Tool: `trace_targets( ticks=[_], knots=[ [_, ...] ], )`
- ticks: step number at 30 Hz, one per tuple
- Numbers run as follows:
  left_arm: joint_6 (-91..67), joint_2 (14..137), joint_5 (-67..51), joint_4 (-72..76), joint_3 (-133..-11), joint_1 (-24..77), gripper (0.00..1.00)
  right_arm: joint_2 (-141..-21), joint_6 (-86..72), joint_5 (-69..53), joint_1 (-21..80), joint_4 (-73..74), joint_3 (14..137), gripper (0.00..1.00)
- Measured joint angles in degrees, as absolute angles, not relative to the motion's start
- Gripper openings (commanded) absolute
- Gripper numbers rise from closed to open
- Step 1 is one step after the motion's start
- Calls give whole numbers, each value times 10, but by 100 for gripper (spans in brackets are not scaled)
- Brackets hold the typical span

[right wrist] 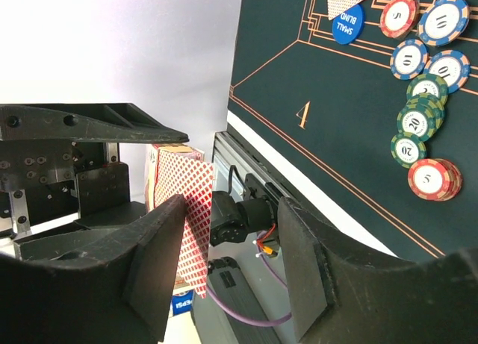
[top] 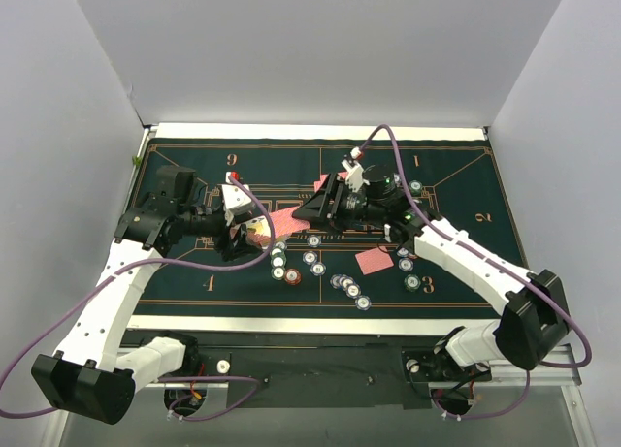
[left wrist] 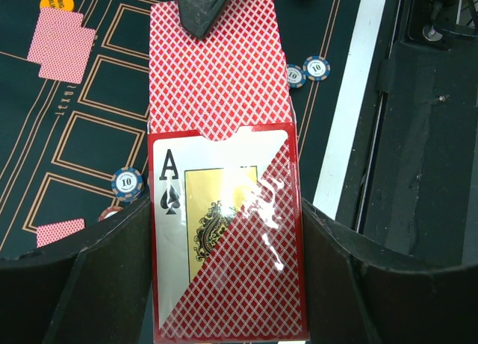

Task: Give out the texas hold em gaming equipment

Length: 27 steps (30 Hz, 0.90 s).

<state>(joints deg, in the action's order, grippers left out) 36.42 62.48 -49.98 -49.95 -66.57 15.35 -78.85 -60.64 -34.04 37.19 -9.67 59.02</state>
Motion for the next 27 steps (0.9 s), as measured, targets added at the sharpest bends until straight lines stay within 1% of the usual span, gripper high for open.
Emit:
trace_targets(
  ticks=[3, 4, 5, 6, 9, 10, 11, 13, 19, 27],
  knots=[
    [364, 625, -500, -499, -666, 154, 42, -784, -614, -340, 372, -97, 590, 41],
    [364, 625, -500, -499, -666, 154, 42, -782, -617, -340, 372, -97, 590, 36],
    [364, 625, -500, -499, -666, 154, 42, -780, -620, -341, 372, -97, 590, 34],
    [364, 625, -500, -499, -666, 154, 42, -778, -624, -341, 372, -98, 590, 30],
    [364, 625, -499, -499, -666, 154, 42, -772, -639, -341, 371, -101, 590, 22],
    [364, 625, -500, -499, -666, 154, 42, -769, -646, -341, 371, -102, 590, 17],
    [364, 625, -500, -499, -666, 154, 42, -768, -650, -341, 371, -102, 590, 14],
    [365, 625, -499, -499, -666, 154, 42, -763, -660, -342, 371, -103, 590, 0],
    [365, 625, -499, -499, -666, 154, 42, -747, -680, -348, 360, -105, 590, 0],
    [365, 625, -499, -499, -666, 154, 42, -704, -691, -357, 303, -102, 585, 0]
  ],
)
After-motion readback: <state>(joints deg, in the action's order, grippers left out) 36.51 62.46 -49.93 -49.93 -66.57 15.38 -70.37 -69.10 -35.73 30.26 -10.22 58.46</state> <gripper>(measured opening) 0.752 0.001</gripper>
